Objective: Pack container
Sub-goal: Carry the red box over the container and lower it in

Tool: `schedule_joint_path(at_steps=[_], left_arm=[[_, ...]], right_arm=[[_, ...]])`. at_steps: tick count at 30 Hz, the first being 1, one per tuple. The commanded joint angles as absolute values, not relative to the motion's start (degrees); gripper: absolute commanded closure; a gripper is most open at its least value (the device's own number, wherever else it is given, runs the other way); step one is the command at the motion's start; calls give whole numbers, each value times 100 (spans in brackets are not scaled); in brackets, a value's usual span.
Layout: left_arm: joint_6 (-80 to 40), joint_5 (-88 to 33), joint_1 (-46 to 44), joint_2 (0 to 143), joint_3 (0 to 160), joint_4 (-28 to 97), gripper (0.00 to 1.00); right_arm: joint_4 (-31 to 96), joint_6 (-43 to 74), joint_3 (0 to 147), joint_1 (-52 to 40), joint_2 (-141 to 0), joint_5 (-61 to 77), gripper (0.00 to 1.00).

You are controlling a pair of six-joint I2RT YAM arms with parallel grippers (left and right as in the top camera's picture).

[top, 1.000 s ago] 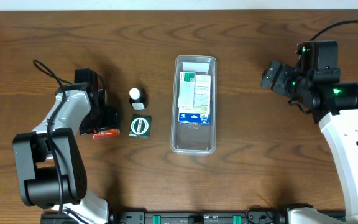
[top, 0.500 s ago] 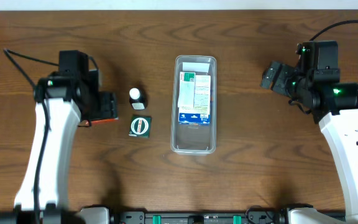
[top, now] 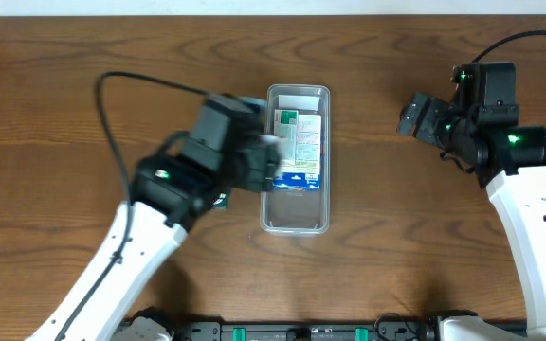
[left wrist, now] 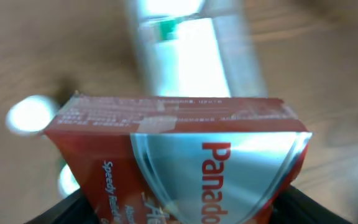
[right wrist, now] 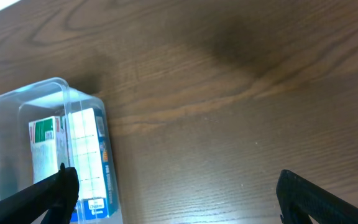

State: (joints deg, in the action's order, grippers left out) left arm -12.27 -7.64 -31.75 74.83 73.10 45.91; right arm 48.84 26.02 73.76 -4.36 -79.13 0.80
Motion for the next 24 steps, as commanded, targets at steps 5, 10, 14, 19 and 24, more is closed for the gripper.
schedule_joint_path(at_steps=[5,10,14,19,24], left_arm=[[-1756,-368,-4040,8156,7382,4209,29],[-2423,-360,-4296,8844,7373,4226,30],[-2893,-357,-4386,9382,7371,4230,31],[-3251,-357,-4386,9835,7371,4335,31],[-3533,-360,-4386,9935,7369,4689,32]], right_arm=[[4895,2543,7413,-408,-7911,43,1],[4895,2541,7413,-408,-7911,45,1],[4895,2541,7413,-408,-7911,45,1],[4895,2543,7413,-408,-7911,45,1],[4895,2543,7413,-408,-7911,43,1]])
